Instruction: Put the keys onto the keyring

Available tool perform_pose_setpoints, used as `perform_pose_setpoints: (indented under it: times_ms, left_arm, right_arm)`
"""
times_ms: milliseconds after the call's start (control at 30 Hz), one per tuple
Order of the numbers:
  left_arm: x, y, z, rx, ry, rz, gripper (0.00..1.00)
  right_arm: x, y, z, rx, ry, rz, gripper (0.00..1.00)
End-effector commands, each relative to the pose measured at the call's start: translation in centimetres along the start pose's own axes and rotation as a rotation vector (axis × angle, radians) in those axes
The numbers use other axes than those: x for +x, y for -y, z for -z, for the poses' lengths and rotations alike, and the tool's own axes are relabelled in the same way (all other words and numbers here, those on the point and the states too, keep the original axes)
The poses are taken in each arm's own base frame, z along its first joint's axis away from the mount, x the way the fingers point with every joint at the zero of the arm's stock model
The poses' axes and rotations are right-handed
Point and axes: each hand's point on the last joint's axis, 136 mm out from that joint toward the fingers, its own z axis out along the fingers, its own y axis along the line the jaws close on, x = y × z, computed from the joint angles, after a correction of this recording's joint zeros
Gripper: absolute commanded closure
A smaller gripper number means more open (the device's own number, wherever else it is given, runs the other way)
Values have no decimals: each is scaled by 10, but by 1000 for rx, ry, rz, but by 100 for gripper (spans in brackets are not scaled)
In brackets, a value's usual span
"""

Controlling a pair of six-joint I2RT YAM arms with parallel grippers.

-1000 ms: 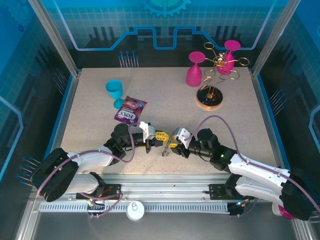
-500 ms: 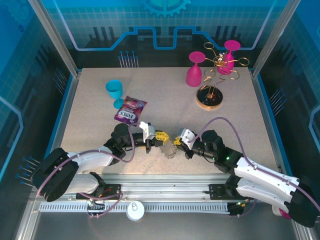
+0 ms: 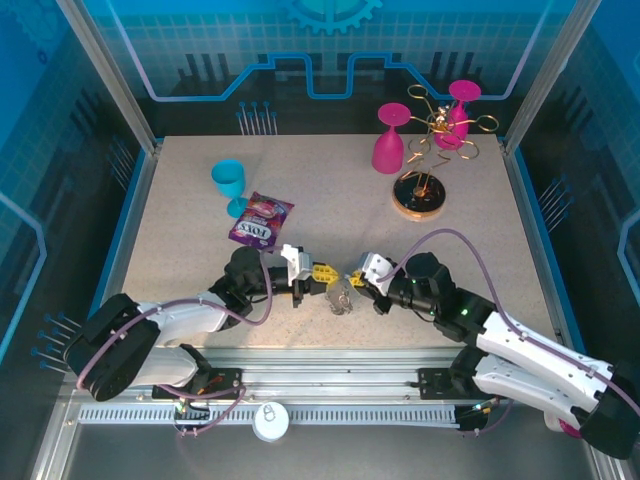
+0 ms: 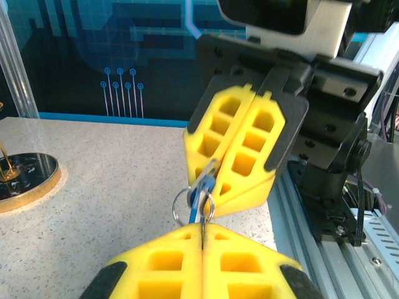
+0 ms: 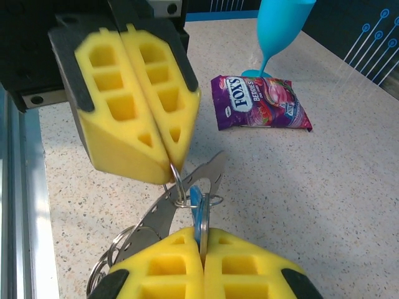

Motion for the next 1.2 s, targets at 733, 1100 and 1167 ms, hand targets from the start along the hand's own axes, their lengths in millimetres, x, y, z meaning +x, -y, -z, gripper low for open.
perform_pose_setpoints:
  times_ms: [733, 1100, 1167]
  left_arm:
    - [-54, -87, 120, -847, 96, 257, 1]
    - [-15, -112, 216, -1397, -35, 332, 1]
    - [-10, -112, 219, -1409, -47, 339, 1]
  right_arm:
    - [-83, 26, -46, 18, -145, -5, 100]
    - [-15, 39, -111, -49, -252, 117, 100]
    - [13, 47, -102, -28, -326, 130, 100]
